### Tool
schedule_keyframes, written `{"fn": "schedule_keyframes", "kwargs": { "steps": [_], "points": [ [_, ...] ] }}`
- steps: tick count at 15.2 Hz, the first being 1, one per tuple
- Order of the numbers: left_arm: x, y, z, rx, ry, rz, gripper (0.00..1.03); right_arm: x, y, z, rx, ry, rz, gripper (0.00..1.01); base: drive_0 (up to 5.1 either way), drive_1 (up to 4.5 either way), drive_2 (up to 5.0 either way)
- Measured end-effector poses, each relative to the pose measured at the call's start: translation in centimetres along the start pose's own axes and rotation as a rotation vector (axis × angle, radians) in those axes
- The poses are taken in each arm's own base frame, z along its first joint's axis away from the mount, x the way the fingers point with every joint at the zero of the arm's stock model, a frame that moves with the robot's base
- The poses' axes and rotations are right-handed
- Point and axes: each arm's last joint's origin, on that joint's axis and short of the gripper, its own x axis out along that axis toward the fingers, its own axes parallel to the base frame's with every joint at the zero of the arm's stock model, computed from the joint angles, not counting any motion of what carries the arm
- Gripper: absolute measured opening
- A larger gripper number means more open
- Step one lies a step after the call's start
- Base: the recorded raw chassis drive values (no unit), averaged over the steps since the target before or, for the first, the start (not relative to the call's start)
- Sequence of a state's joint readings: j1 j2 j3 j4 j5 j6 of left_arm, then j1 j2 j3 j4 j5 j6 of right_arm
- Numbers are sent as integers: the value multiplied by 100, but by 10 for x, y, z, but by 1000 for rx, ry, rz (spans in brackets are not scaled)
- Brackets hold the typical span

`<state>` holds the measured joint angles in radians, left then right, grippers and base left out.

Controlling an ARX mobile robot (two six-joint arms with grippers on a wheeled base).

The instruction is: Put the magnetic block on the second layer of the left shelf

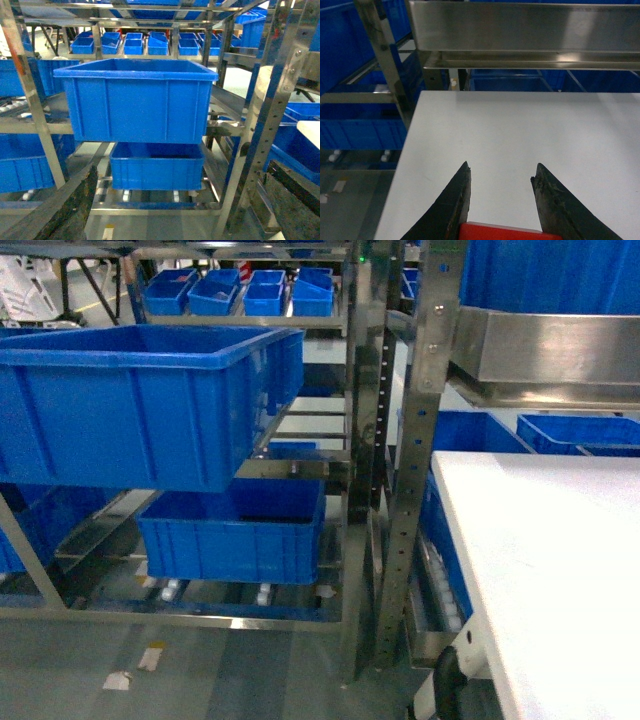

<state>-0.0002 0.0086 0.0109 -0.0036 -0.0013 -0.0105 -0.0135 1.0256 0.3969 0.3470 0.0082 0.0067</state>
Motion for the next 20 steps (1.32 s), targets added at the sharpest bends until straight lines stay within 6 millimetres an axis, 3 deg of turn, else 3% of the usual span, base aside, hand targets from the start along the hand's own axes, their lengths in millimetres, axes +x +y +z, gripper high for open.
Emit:
{"fn": "schedule_keyframes", "kwargs": {
  "steps": [20],
  "points": [
    [0, 0, 0, 0, -2, -1, 98, 0, 0, 0, 0, -3, 1, 33, -500, 246, 246]
  ]
}}
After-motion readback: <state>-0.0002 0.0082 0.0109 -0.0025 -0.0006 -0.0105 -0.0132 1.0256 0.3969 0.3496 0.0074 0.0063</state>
